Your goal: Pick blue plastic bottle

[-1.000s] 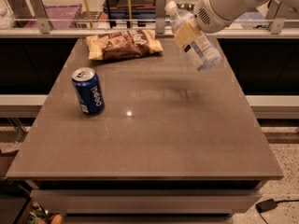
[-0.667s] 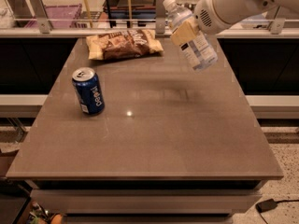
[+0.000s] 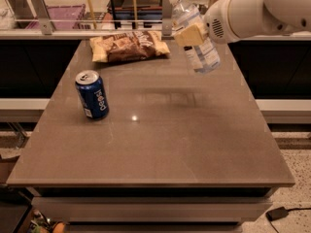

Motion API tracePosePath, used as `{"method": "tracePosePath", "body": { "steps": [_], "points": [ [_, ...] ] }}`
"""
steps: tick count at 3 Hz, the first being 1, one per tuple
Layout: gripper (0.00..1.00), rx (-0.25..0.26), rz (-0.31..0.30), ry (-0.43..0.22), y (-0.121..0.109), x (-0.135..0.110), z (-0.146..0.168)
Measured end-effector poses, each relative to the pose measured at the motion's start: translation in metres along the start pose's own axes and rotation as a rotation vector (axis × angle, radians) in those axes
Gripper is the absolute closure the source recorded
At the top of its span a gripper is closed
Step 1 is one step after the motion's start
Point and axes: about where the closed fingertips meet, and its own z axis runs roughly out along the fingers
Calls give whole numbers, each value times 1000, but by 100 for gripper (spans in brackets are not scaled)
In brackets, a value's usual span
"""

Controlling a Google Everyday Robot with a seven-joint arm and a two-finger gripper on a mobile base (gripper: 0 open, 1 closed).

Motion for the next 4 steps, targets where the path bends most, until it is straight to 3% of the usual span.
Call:
{"method": "tracePosePath", "body": {
  "steps": [2,4],
  "points": [
    [100,-39,-12,-198,-7,-11,9],
    [100,-120,16,-274,-8,-4,39]
  ]
}}
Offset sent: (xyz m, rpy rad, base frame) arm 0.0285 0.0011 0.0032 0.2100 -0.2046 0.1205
